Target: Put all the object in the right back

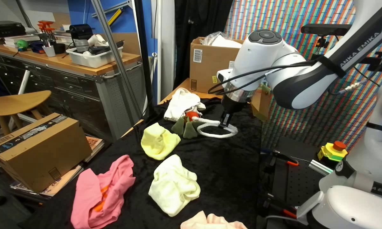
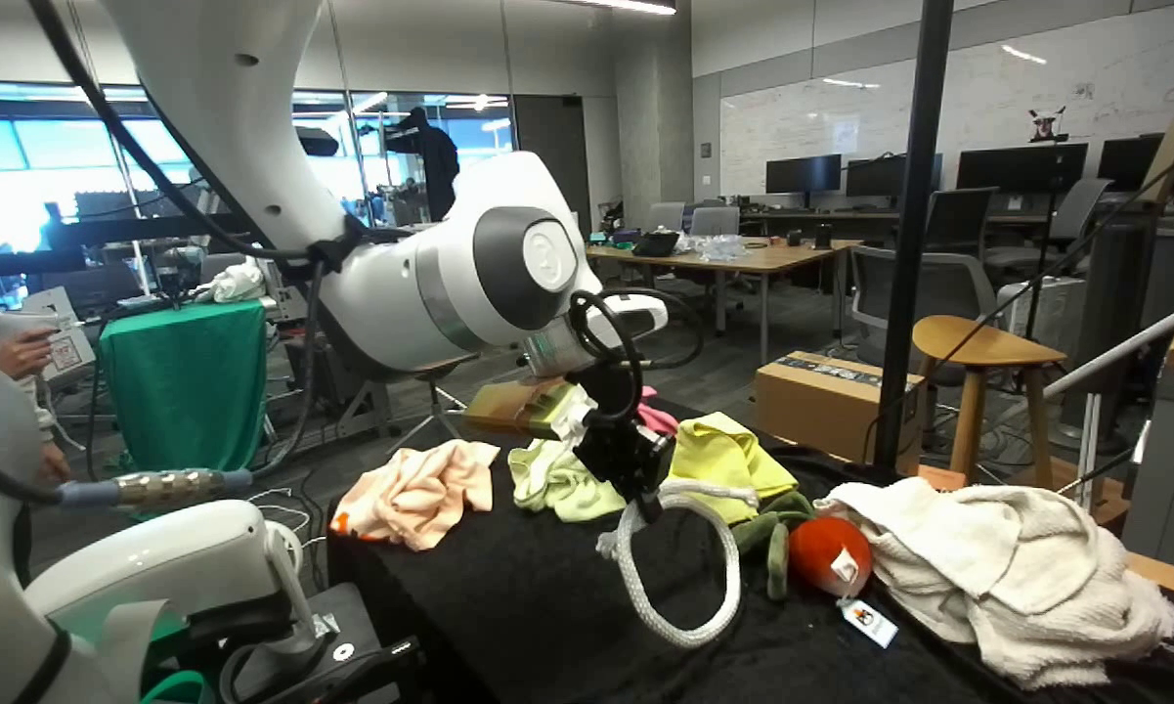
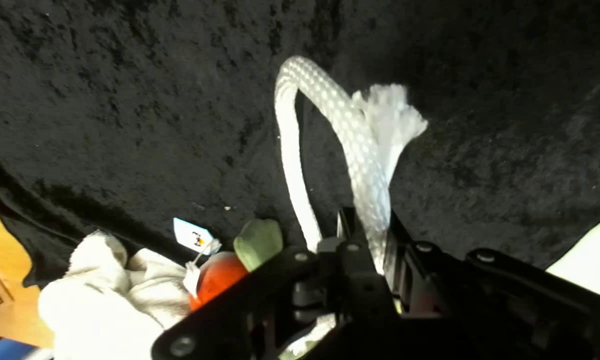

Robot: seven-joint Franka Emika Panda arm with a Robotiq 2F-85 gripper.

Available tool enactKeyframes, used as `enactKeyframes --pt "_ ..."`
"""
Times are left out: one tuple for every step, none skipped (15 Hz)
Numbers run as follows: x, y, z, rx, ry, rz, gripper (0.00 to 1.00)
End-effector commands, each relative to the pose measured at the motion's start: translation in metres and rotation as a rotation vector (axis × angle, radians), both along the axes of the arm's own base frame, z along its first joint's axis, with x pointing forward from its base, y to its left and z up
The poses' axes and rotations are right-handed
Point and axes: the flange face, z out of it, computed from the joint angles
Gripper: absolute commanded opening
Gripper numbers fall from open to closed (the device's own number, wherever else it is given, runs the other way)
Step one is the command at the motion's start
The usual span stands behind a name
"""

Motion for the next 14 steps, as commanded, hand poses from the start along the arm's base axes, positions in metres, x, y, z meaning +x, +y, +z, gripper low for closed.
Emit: enactKeyframes --pt "0.021 -0.032 0.035 0.011 -0.086 -0.099 0.06" --pt "0.03 -0.043 0.045 0.013 -0.103 -0.113 0.06" --pt "0.04 -0.055 0.055 0.014 -0.124 -0.133 0.06" --pt "0.05 -0.067 0.066 0.013 -0.147 -0.148 0.06" --pt "0.061 -0.077 0.078 0.006 -0.166 -0.157 0.06" --pt "0.07 -0.087 0.088 0.0 -0.188 -0.164 0.06" --pt "0.082 -0.095 0.099 -0.004 -0.203 -0.171 0.06" --pt "0.091 -0.101 0.107 -0.004 -0.214 -0.177 0.06" --pt "0.1 -0.105 0.114 -0.005 -0.222 -0.184 0.06" --pt "0.11 -0.109 0.12 -0.009 -0.23 -0.193 0.06" --pt "0.118 -0.109 0.123 -0.009 -0.229 -0.196 0.06" --pt "0.125 -0.107 0.126 -0.014 -0.225 -0.2 0.06" --pt "0.132 -0.103 0.126 -0.02 -0.221 -0.197 0.06" --pt "0.14 -0.097 0.124 -0.031 -0.213 -0.192 0.06"
